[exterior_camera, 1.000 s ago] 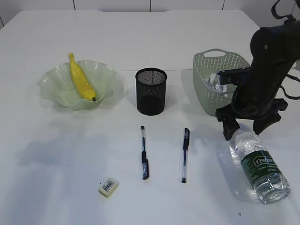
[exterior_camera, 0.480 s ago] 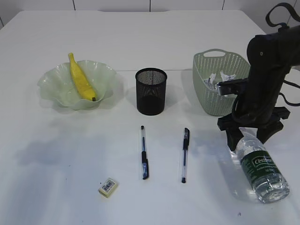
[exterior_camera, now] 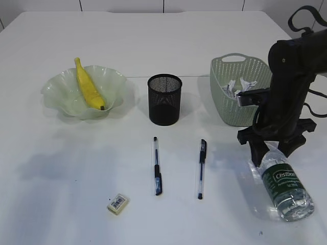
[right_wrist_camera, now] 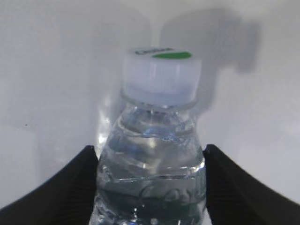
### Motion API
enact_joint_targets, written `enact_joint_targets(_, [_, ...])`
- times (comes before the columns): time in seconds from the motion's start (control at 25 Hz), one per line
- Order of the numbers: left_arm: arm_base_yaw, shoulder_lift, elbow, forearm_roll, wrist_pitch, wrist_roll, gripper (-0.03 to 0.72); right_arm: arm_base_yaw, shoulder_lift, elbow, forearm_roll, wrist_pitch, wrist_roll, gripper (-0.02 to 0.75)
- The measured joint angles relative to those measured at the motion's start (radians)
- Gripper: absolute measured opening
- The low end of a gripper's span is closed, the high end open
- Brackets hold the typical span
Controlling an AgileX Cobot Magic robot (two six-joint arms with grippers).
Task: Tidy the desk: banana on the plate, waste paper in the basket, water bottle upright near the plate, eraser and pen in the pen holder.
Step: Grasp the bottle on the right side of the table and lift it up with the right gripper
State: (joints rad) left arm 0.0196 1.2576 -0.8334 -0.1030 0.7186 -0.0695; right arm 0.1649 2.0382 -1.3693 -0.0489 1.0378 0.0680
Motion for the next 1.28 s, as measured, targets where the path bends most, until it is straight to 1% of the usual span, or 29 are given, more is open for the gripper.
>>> enact_joint_targets(0.12, [0.000, 0.000, 0.000, 0.000, 0.000, 0.000, 0.588, 0.000, 0.000, 0.000, -0.002, 0.001, 0.000, 0.426])
enact_joint_targets(0.28, [0.000, 0.000, 0.000, 0.000, 0.000, 0.000, 0.585, 0.000, 0.000, 0.000, -0.002, 0.002, 0.001, 0.382])
enact_joint_targets(0.6, [0.000, 0.000, 0.000, 0.000, 0.000, 0.000, 0.578, 0.000, -0.018, -0.001, 0.014, -0.003, -0.012, 0.374])
enact_joint_targets(0.76, [0.000, 0.000, 0.000, 0.000, 0.000, 0.000, 0.553, 0.000, -0.078, 0.001, 0.026, -0.006, -0.020, 0.371])
enact_joint_targets(1.04, [0.000, 0.000, 0.000, 0.000, -0.002, 0.000, 0.547, 0.000, -0.188, 0.007, 0.037, -0.006, -0.058, 0.371])
enact_joint_targets(1.16, [0.000, 0.000, 0.000, 0.000, -0.002, 0.000, 0.547, 0.000, -0.245, 0.029, 0.078, -0.006, -0.103, 0.371])
enact_joint_targets(1.28, [0.000, 0.000, 0.000, 0.000, -0.002, 0.000, 0.547, 0.000, -0.317, 0.082, 0.157, -0.026, -0.175, 0.371])
